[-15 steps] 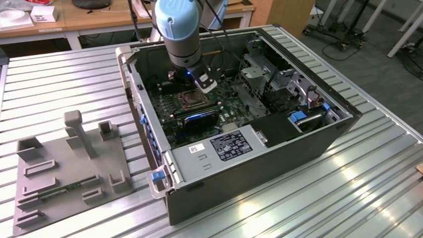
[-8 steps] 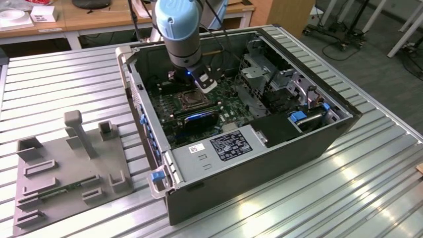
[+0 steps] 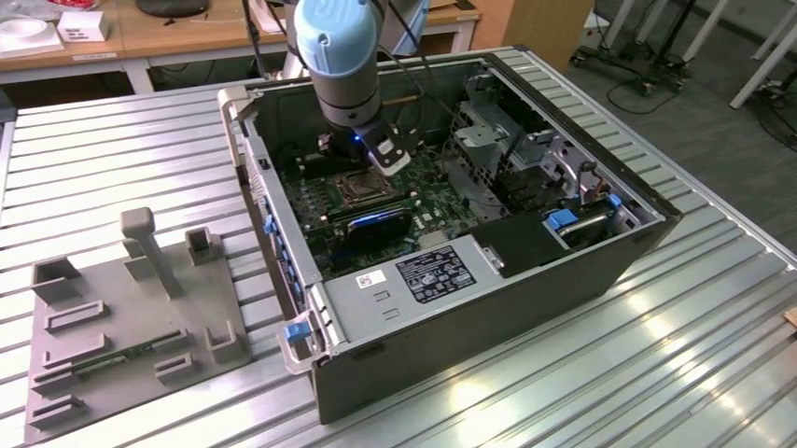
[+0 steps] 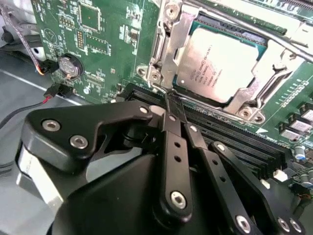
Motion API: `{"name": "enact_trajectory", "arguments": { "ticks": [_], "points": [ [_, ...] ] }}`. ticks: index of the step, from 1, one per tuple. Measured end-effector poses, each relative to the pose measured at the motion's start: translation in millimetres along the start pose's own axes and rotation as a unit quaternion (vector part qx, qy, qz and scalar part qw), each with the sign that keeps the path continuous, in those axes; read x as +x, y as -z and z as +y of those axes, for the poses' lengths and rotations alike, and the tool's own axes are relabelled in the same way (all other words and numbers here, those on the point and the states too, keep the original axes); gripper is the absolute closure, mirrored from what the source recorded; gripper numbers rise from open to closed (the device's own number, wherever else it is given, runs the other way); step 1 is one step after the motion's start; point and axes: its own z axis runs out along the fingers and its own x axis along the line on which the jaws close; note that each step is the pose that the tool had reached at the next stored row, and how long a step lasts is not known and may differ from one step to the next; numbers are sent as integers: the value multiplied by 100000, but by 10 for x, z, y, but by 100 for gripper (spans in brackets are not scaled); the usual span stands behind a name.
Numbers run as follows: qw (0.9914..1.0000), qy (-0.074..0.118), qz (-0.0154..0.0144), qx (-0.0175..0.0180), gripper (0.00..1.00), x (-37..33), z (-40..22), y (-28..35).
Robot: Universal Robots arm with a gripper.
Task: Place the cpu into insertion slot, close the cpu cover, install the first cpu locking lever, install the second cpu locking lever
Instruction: 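Install the first cpu locking lever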
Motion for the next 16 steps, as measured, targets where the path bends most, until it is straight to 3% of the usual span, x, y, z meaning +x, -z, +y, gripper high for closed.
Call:
{"name": "enact_trajectory", "arguments": {
  "ticks": [7,16],
  "points": [
    [100000,8,7,3,89,-9,21,43],
    [100000,40,-76,-16,89,-13,23,46]
  ]
}}
